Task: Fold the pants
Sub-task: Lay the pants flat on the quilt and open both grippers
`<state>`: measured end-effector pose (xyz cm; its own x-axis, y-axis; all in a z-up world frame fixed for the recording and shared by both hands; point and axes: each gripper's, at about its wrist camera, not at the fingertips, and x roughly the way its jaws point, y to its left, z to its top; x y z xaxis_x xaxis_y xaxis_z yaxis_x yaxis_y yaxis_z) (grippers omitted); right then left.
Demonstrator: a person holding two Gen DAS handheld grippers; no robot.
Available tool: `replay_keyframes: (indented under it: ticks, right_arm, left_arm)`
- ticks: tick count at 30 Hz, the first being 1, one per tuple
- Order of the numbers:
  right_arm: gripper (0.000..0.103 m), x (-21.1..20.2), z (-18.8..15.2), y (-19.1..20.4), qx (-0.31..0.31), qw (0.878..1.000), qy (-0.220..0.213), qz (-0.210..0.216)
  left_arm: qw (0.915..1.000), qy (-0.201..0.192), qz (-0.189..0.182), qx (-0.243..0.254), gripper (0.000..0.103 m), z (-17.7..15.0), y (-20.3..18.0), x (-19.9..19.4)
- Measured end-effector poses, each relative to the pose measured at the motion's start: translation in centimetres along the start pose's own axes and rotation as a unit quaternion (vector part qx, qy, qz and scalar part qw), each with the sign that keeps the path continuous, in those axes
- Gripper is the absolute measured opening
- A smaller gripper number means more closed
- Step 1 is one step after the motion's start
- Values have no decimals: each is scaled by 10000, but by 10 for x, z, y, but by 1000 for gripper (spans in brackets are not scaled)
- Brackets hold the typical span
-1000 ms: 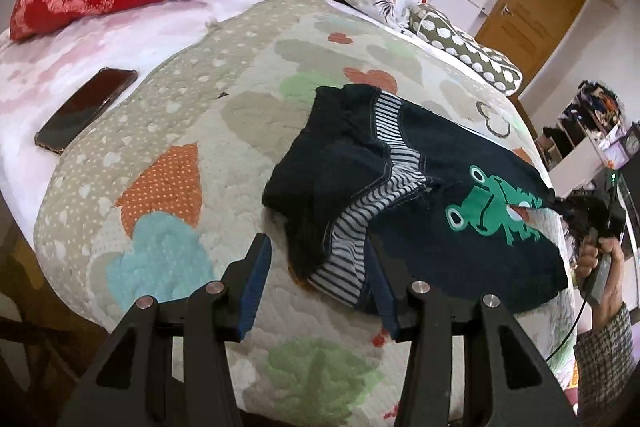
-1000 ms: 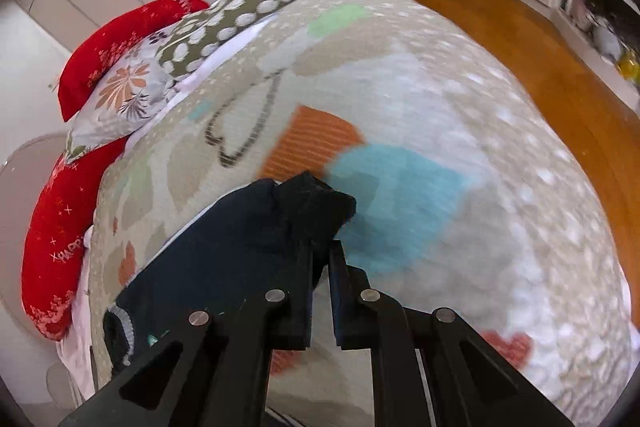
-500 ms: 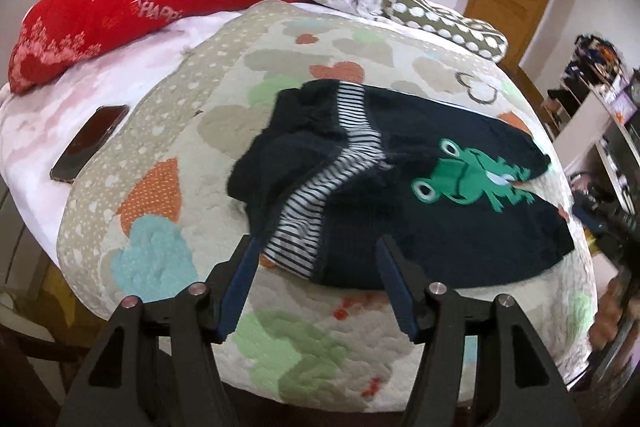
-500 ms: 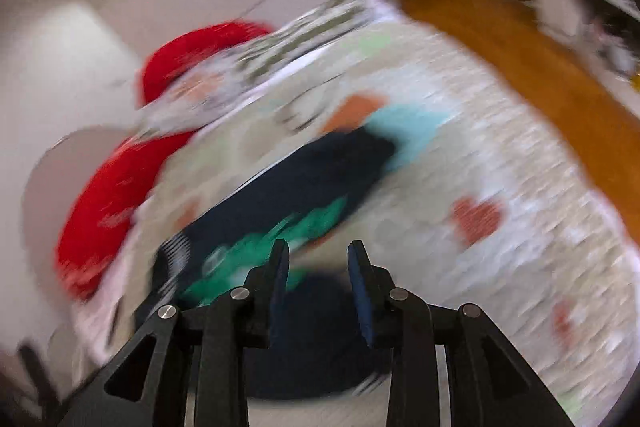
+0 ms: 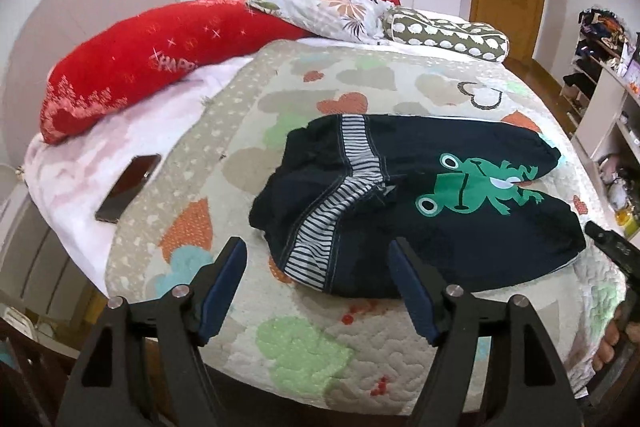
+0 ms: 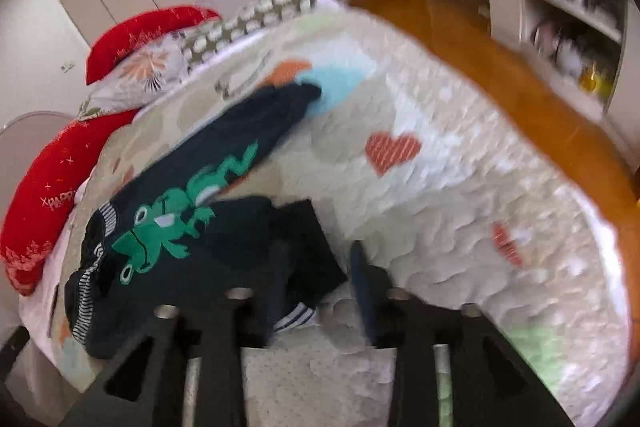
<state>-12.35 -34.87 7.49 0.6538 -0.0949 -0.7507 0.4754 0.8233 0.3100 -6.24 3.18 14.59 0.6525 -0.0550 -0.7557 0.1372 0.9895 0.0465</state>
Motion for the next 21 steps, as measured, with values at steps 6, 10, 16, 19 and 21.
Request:
replay_keyframes:
  ticks: [6,10,16,19,21]
  right_arm:
    - [51,-20,-4,15,-330,9992,-129,180]
    - [52,-15,-11,28,-453,9987,-40,230]
    - [53,-3,-18,36,-559,9981,112,248]
    - [53,1,-21,36,-554,9981,162,228]
    - [53,3,-22,36,-536,9981,204,228]
  left_arm:
    - [9993,-180,257,184,73,-1,-8,-7]
    - [9978,-320,476,344,73,-3,-11,-9]
    - [9988,-191,332,298,73,-5,-10,-2]
    - [9990,-106,314,315,73,-7,-10,4]
    - [9990,-79,302,316,73,-8,-11,6]
